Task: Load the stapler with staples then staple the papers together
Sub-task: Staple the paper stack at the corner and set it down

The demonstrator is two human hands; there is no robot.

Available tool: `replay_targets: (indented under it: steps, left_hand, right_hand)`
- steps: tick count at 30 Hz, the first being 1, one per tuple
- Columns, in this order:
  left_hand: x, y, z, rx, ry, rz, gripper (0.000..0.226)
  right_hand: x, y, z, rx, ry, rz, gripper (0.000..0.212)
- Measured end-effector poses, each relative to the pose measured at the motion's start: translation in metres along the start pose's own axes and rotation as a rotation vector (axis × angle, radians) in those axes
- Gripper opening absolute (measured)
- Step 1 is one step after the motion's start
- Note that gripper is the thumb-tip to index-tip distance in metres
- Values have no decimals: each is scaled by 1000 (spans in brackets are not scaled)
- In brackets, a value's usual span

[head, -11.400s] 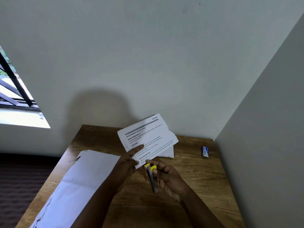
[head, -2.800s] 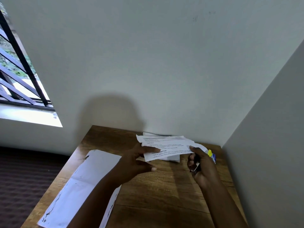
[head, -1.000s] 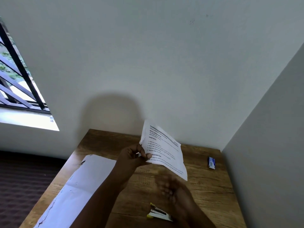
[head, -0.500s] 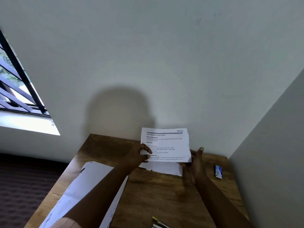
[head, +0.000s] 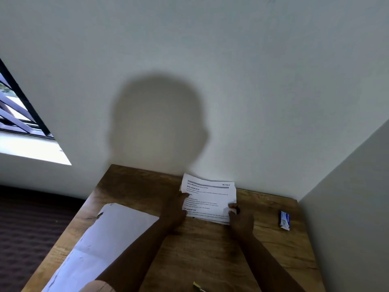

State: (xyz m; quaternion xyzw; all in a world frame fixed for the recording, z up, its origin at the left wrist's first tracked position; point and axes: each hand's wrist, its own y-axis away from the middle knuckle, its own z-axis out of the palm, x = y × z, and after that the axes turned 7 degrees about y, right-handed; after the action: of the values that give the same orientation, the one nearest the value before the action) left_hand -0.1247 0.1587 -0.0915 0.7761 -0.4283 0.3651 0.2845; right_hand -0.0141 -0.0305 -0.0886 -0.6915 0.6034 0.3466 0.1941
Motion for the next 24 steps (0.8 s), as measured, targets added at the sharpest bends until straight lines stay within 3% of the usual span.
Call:
replay_targets:
  steps: [5,9,13,15,17,19,21,24]
  left_hand:
    - [-6,7,1,-39,-144,-18,63]
    - [-5,21,1,72,-161,29,54]
    - [5,44,7,26,-242,119,44]
    - [9,55,7,-67,-264,157,30]
    - [16,66,4,-205,-119,78,24]
    - [21,76,-3,-405,-109,22,33]
    - [26,84,-6,-622,-244,15,46]
    - [35,98,1,-829,-475,32,65]
  right_hand:
    - [1,7,-7,-2,210,-123,37]
    - [-7,23,-18,55,401,-241,45]
    - [-29,56,-16,-252,457,-361,32]
    - [-38,73,-12,-373,570,-381,31]
    - [-42,87,-12,-410,665,-406,41]
    - [-45,95,-16,-522,785,-379,52]
    - [-45,102,-21,-677,969,-365,56]
    - [-34,117,-19,-785,1162,-353,42]
